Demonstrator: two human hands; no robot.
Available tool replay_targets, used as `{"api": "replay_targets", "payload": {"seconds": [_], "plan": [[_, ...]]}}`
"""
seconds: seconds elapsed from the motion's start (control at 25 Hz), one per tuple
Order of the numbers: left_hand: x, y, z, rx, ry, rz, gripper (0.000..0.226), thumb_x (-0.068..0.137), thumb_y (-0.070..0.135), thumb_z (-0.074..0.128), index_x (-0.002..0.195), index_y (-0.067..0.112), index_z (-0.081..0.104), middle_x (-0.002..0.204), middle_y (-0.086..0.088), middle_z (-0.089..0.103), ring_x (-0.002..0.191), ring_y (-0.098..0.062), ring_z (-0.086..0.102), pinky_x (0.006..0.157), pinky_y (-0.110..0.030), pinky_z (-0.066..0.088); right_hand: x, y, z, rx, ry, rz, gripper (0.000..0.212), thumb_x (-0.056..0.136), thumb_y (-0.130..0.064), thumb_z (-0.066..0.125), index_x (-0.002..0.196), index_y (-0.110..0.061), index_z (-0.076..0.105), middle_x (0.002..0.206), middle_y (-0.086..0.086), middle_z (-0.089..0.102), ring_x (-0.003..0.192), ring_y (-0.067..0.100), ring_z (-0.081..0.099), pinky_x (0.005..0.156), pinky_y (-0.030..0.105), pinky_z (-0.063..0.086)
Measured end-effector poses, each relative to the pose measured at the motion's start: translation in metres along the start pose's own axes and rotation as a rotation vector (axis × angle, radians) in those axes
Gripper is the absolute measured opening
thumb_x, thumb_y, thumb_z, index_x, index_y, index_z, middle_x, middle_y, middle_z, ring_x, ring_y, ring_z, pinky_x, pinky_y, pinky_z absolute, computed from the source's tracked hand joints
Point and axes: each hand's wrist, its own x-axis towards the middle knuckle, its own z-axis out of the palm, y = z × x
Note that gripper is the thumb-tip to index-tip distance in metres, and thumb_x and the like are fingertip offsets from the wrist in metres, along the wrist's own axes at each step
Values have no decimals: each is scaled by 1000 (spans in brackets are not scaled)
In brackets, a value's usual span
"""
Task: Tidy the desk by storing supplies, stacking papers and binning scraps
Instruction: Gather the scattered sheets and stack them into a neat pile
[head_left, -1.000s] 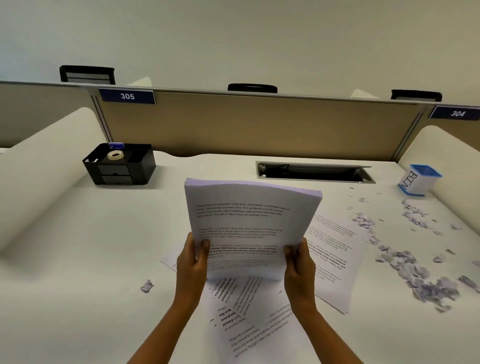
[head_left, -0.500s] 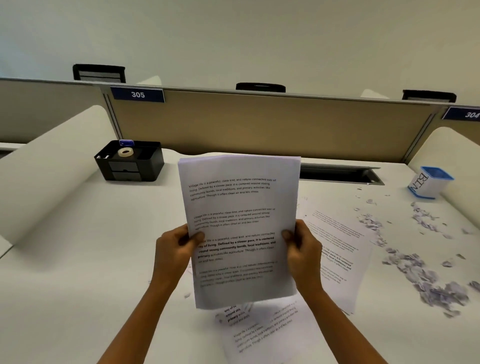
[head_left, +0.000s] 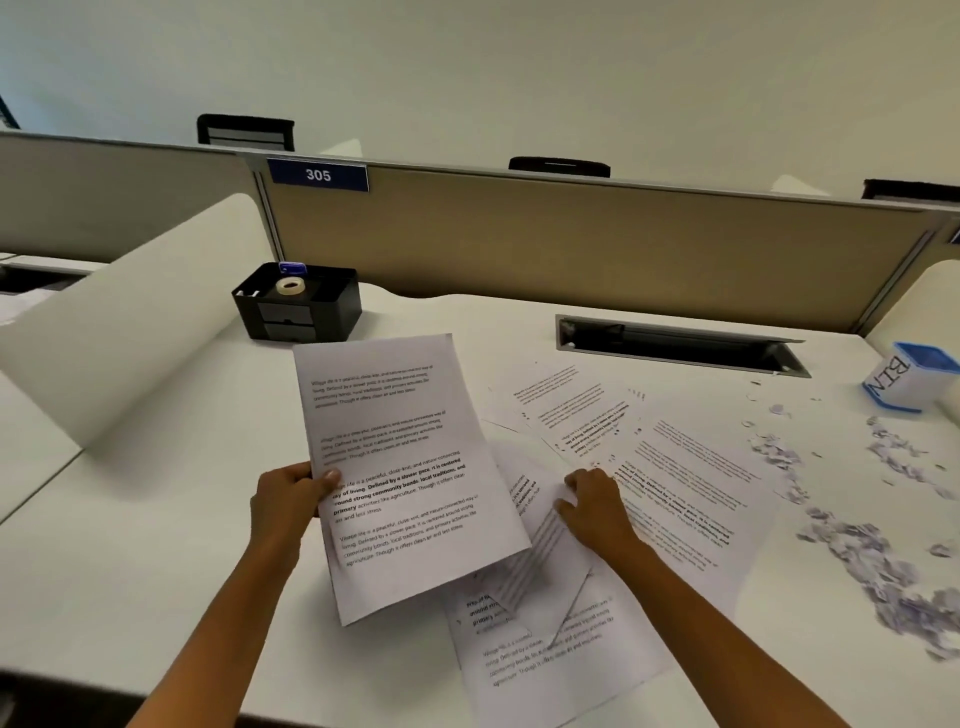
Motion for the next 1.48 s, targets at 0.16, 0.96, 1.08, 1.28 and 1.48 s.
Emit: {"api": "replay_targets", "payload": {"seconds": [0.16,0.96,1.08,1.28,1.48], "plan": [[4,-6,-10,-44,50,-31,17,84,10,65,101,9,67,89,-10,69,80,-32,67,81,-43,54,4,-15,5,-218,-119,-10,83,75,-57,65,139,-17,31,142,6,30,130,26,29,102,42,33],[5,-13,0,-190,50,-140,32,86,5,61,118,3,59,106,-13,65,88,-35,64,86,-45,51,12,-26,4,82,350,-259,16,79,-2,69,93,-9,63,88,8,63,76,16,59,63,7,37],[3,-13,-2,-190,45,-141,32,86,6,61,118,3,58,105,-13,65,88,-35,64,85,-45,51,9,-30,-1,188,348,-180,20,82,1,65,100,-5,64,96,10,64,87,17,59,69,6,37],[1,-14,-11,-214,60,-143,33,86,4,60,119,1,58,108,-13,64,89,-34,63,84,-42,50,-13,-43,-26,191,398,-37,28,89,-3,57,116,-2,61,106,16,67,96,25,64,86,28,50],[-5,-18,-9,-261,40,-179,32,88,1,57,119,-3,55,111,-12,60,92,-33,59,83,-40,48,-55,-26,-14,35,100,126,31,92,-9,55,122,-3,55,119,14,61,106,23,60,89,25,46]]}}
